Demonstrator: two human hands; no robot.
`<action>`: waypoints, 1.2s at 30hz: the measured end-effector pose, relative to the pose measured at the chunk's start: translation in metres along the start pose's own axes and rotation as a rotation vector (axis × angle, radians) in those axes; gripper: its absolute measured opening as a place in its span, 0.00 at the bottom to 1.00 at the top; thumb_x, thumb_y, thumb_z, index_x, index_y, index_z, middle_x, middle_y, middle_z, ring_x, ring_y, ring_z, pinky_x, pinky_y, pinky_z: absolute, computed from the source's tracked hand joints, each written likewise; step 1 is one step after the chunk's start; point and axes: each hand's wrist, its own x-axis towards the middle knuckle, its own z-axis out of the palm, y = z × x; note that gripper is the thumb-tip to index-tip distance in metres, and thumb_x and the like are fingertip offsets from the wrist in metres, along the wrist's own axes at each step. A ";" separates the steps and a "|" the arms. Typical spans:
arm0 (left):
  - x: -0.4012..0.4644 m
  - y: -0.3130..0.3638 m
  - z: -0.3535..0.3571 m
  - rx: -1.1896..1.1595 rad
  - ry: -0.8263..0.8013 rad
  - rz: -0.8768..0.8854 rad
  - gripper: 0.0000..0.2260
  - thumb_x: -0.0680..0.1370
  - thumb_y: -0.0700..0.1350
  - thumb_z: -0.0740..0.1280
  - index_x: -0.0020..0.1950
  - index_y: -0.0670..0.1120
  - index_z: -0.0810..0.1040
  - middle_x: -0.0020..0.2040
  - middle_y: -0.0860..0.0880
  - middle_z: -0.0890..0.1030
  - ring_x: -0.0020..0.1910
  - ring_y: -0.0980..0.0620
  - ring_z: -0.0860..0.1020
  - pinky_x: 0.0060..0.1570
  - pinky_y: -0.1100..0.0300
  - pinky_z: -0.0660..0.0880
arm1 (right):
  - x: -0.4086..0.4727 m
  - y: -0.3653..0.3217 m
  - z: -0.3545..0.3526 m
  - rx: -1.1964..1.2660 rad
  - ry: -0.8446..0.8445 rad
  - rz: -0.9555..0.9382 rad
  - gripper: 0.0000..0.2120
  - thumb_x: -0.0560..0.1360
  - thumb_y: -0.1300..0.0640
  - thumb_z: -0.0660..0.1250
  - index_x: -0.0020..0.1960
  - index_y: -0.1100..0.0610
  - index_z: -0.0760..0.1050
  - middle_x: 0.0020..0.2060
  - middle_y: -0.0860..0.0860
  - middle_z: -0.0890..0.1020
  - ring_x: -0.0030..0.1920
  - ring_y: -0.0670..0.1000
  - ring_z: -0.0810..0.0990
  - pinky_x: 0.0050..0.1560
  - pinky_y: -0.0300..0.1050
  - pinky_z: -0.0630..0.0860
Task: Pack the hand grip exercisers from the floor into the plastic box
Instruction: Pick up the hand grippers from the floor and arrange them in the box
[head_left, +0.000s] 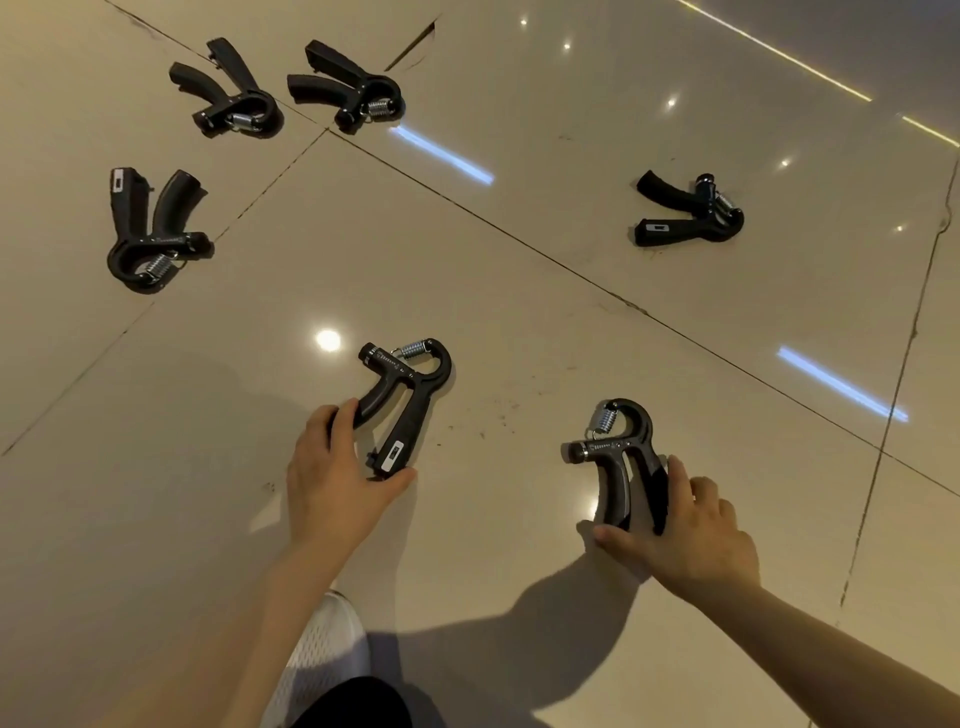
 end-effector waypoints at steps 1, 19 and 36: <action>0.000 0.001 -0.001 -0.009 -0.005 -0.010 0.42 0.61 0.53 0.79 0.70 0.42 0.65 0.64 0.43 0.68 0.60 0.43 0.68 0.57 0.47 0.70 | 0.000 -0.003 0.000 -0.017 0.004 -0.008 0.59 0.53 0.18 0.56 0.74 0.50 0.47 0.65 0.52 0.66 0.65 0.56 0.68 0.56 0.53 0.73; -0.094 -0.001 -0.020 0.276 0.005 0.410 0.37 0.54 0.54 0.73 0.59 0.39 0.73 0.51 0.43 0.76 0.46 0.43 0.76 0.45 0.51 0.72 | -0.067 0.039 -0.004 -0.299 0.139 -0.303 0.42 0.66 0.44 0.69 0.71 0.50 0.49 0.60 0.54 0.64 0.55 0.54 0.69 0.54 0.42 0.73; -0.287 0.078 -0.107 0.666 0.223 0.915 0.31 0.60 0.49 0.74 0.59 0.40 0.70 0.52 0.43 0.75 0.48 0.43 0.75 0.48 0.48 0.70 | -0.241 0.167 -0.063 -0.755 0.495 -0.652 0.52 0.66 0.41 0.72 0.75 0.50 0.39 0.63 0.56 0.67 0.60 0.55 0.68 0.62 0.46 0.68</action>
